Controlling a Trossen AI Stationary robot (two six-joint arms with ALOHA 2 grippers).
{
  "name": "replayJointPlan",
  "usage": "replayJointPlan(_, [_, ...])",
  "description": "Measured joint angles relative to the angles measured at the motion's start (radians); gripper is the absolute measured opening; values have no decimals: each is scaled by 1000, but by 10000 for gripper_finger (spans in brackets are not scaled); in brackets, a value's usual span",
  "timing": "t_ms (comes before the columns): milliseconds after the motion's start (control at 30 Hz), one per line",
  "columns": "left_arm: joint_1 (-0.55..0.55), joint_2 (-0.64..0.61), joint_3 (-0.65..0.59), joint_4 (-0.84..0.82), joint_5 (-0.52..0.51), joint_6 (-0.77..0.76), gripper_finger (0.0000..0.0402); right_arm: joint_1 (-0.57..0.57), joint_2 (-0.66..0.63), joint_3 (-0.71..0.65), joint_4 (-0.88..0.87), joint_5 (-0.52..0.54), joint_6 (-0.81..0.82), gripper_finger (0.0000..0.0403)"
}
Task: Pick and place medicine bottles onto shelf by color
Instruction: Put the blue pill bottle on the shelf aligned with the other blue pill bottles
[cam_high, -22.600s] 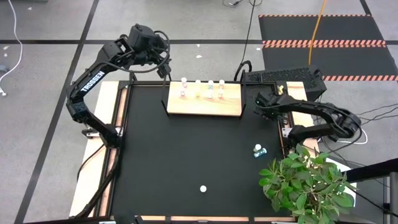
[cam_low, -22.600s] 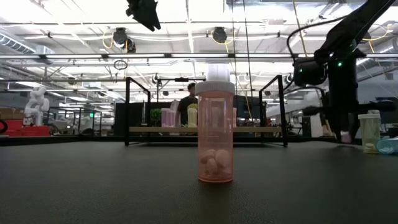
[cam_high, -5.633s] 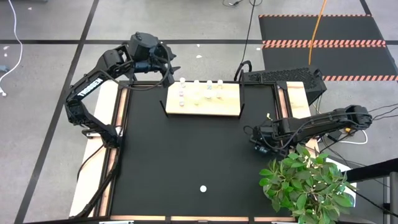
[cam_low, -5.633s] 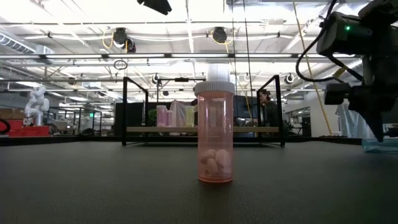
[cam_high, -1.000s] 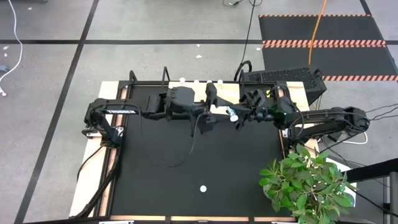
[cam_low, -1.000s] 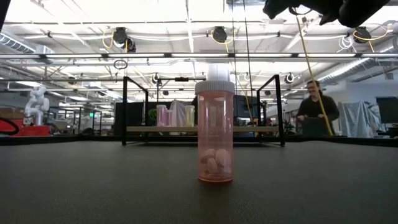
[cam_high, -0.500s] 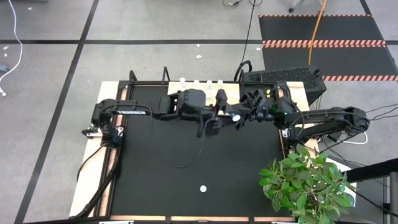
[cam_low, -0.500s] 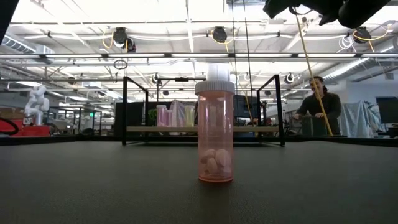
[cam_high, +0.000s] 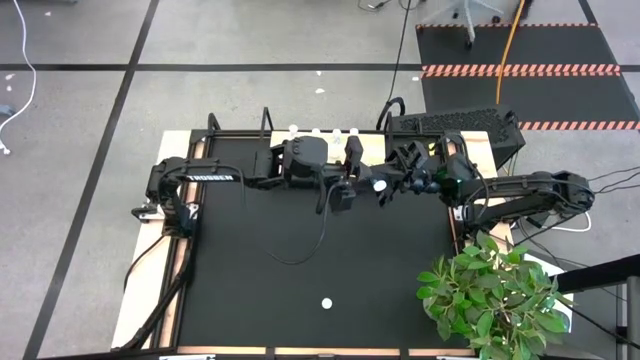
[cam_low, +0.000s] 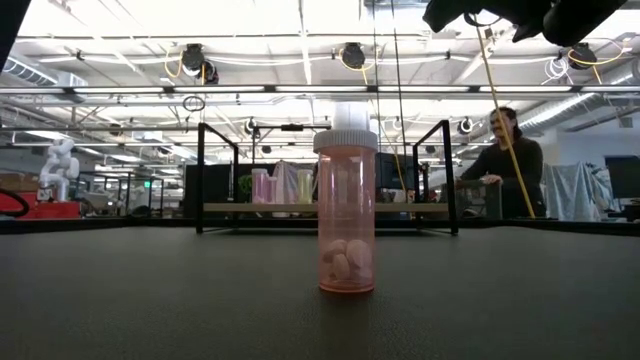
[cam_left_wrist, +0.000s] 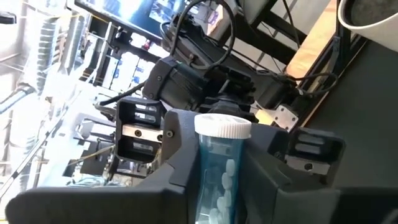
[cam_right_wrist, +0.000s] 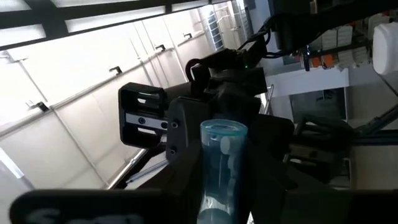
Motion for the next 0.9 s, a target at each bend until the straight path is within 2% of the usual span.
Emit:
replayJointPlan(133, [0,0,0,0,-1,3,88,-3,0,0,0,-18,-35,91])
replayJointPlan(300, [-4,0,0,6,-13,8,112,-2,-2,1,-18,2,-126,96])
replayJointPlan(667, [-9,-43,-3,79,-58,-142,100,-34,-17,3,-4,-3,-332,183])
replayJointPlan(833, [-3,-89,3,116,-65,-214,103,-48,-25,1,3,9,-404,208])
replayJointPlan(900, [0,-102,-1,101,-65,-248,103,-58,-33,1,44,18,-483,214])
